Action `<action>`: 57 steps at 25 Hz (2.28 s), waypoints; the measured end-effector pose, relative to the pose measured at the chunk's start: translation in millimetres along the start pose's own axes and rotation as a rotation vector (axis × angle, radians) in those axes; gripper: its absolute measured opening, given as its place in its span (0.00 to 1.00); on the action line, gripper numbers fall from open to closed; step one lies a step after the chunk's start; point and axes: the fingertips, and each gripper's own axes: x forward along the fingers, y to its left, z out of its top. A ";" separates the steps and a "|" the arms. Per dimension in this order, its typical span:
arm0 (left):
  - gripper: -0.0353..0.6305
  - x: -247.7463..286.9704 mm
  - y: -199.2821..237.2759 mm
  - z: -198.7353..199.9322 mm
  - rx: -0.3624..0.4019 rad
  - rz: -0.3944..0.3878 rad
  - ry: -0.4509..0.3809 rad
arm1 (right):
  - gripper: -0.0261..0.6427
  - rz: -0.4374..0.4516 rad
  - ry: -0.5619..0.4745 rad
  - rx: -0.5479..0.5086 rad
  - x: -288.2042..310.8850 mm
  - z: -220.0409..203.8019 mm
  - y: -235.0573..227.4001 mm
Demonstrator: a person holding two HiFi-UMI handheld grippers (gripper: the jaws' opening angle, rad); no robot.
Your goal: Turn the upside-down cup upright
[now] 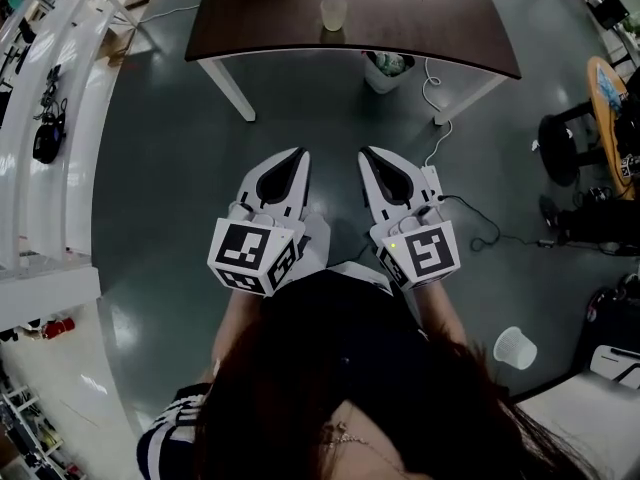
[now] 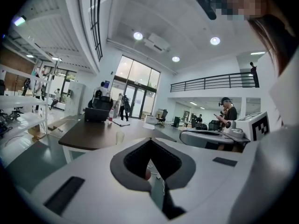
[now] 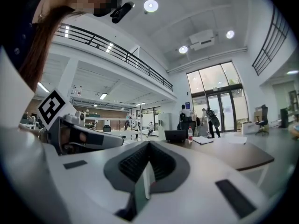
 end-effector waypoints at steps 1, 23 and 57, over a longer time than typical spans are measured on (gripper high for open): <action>0.03 5.5 7.8 3.7 0.003 -0.004 -0.003 | 0.06 -0.004 -0.002 -0.006 9.2 2.8 -2.0; 0.03 128.4 76.9 24.8 -0.011 -0.062 0.045 | 0.06 -0.056 0.022 0.024 125.2 0.7 -89.6; 0.03 352.4 208.6 93.4 -0.011 0.024 0.060 | 0.06 -0.011 0.057 0.052 331.6 0.5 -266.7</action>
